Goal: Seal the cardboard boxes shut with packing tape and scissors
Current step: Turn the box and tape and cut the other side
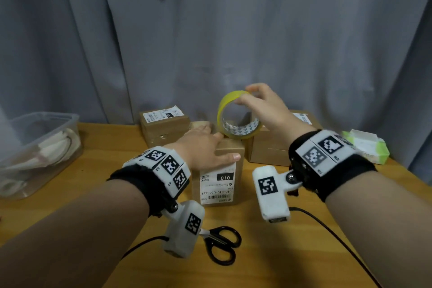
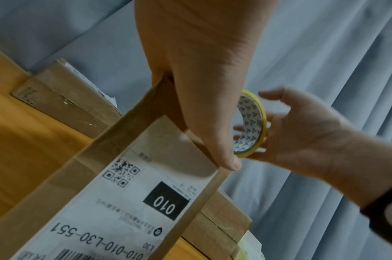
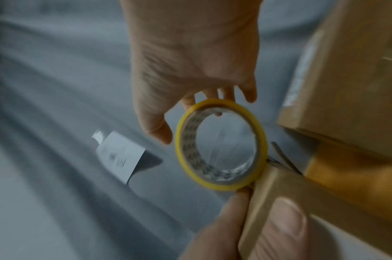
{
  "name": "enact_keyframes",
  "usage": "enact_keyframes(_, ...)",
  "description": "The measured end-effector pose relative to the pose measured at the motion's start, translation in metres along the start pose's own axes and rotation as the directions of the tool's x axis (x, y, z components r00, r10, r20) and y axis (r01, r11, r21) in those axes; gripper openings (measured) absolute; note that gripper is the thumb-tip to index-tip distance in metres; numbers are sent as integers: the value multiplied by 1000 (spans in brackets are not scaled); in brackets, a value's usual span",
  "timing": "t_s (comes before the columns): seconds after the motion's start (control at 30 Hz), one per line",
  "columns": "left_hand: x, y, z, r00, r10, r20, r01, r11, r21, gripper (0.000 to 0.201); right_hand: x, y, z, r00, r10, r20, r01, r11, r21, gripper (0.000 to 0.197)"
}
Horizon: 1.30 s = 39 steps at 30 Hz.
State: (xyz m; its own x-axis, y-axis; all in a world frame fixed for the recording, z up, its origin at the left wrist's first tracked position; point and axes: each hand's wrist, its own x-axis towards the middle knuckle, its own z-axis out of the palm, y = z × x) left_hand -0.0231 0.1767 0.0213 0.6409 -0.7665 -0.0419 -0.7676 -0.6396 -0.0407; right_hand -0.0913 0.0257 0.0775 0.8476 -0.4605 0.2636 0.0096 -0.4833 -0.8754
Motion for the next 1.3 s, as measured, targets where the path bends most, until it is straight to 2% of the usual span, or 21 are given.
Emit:
enact_keyframes(0.07,-1,0,1,1000,-4,-21,4,1000,2,108,6,-16,7,991,-111,73,128,948,-291,63)
enact_keyframes(0.13,-3,0,3,999,-9,-46,9,1000,5,89,9,-22,19,984,-134,115,175,825,-538,76)
enact_keyframes(0.17,-5,-1,3,998,-6,-63,6,1000,8,82,10,-24,24,985,-142,95,171,781,-601,75)
enact_keyframes(0.27,-12,-10,0,998,11,-58,-12,1000,-22,78,16,-28,30,988,-155,17,133,783,-608,55)
enact_keyframes(0.37,-21,-20,-4,1000,26,-6,-26,997,-72,81,21,-36,16,991,-122,54,130,786,-604,41)
enact_keyframes(0.5,-23,-18,-6,999,24,37,-20,995,-96,80,27,-27,-24,991,-65,120,135,584,-800,41)
enact_keyframes(0.53,-22,-15,-6,998,29,46,-25,996,-87,79,27,-21,-32,992,-41,117,119,568,-814,42)
enact_keyframes(0.63,-21,-7,-10,998,21,61,-16,997,-78,74,22,-1,-39,996,-3,84,68,620,-781,44)
enact_keyframes(0.77,-6,-5,-32,1000,0,-17,-3,982,-190,55,22,5,-40,997,-41,68,77,700,-710,44)
enact_keyframes(0.9,20,-4,-38,992,-14,-122,-16,971,-238,27,27,8,-46,995,-58,77,95,710,-697,44)
enact_keyframes(0.97,30,-1,-34,989,-35,-143,-8,956,-293,22,30,16,-49,997,-42,70,79,717,-692,45)
enact_keyframes(1.03,38,5,-33,995,-52,-80,27,958,-287,27,33,22,-50,998,-24,51,52,746,-664,46)
enact_keyframes(1.13,45,13,-36,999,-26,48,34,987,-160,47,37,27,-53,999,3,36,19,806,-592,45)
enact_keyframes(1.2,48,16,-37,995,-35,96,45,993,-107,43,37,30,-55,999,13,48,17,807,-590,43)
enact_keyframes(1.3,53,19,-35,993,-71,91,84,985,-147,33,37,32,-57,997,5,77,43,792,-609,44)
